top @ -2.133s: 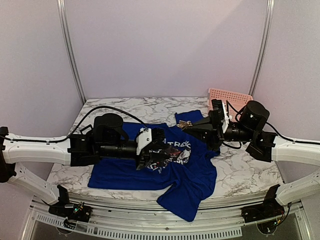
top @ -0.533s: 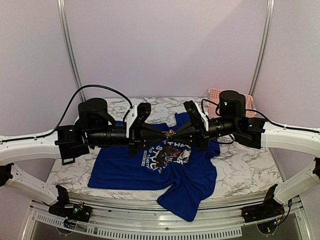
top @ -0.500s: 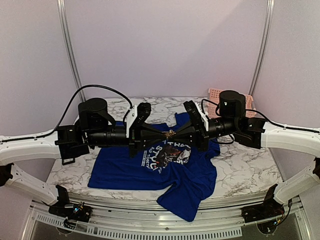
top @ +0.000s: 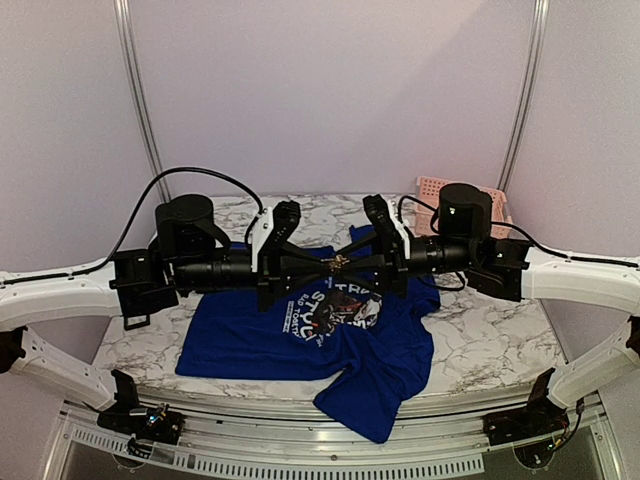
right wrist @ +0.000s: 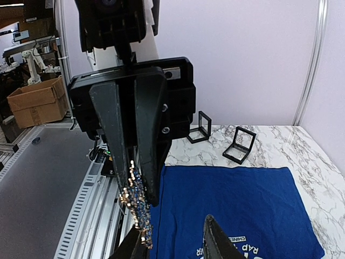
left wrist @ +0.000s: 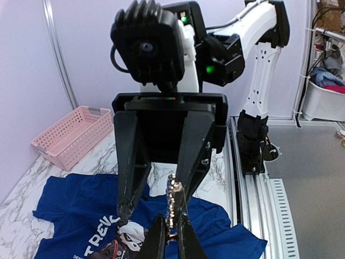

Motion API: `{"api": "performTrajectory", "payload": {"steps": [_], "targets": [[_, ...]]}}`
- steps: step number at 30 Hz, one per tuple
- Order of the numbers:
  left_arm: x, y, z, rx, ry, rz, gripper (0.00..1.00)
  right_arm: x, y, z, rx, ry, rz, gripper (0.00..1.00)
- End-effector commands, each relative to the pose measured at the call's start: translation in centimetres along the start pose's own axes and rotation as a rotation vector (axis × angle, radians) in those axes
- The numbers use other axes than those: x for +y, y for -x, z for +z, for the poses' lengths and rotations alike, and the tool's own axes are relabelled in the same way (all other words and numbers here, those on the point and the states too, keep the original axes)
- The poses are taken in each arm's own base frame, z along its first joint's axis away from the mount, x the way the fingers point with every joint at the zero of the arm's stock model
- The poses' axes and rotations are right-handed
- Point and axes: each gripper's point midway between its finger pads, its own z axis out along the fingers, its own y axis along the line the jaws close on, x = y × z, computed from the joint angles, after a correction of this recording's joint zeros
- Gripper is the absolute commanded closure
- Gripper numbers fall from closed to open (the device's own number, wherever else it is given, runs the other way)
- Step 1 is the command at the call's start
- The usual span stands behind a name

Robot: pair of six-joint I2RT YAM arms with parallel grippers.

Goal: Pin the brooch onto the clothing
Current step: Pass from the right arm to the left, then pass from the left arm to the right

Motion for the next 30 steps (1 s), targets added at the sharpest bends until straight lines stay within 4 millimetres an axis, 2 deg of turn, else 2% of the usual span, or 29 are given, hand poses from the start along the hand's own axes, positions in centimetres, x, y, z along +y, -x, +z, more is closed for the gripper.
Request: {"api": "performTrajectory", "payload": {"steps": [1, 7, 14, 16, 21, 26, 28, 30], "targets": [[-0.5, -1.2, -0.1, 0.060, -0.006, 0.016, 1.00, -0.8, 2.3, -0.5, -0.065, -0.067, -0.033, 0.66], [0.5, -3.6, 0.1, 0.152, 0.074, 0.079, 1.00, 1.1, 2.9, -0.5, -0.097, 0.038, -0.045, 0.64], [0.9, -3.9, 0.1, 0.165, 0.095, 0.092, 1.00, 2.1, 2.6, -0.5, -0.106, 0.101, -0.037, 0.62], [0.7, -4.8, -0.1, 0.199, 0.089, 0.079, 1.00, 2.6, 2.7, -0.6, -0.115, 0.131, -0.042, 0.62], [0.5, -4.8, -0.1, 0.196, 0.079, 0.061, 1.00, 2.7, 2.8, -0.5, -0.125, 0.138, -0.026, 0.62], [-0.6, -4.0, -0.1, 0.149, 0.019, 0.005, 1.00, 2.4, 2.3, -0.3, -0.107, 0.130, -0.006, 0.73], [-0.5, -3.1, 0.0, 0.108, 0.005, -0.054, 1.00, 2.2, 2.1, -0.2, -0.091, 0.121, 0.010, 0.71], [-0.6, -3.2, 0.0, 0.099, -0.018, -0.126, 1.00, 1.9, 2.1, -0.2, -0.085, 0.107, 0.051, 0.67]]}}
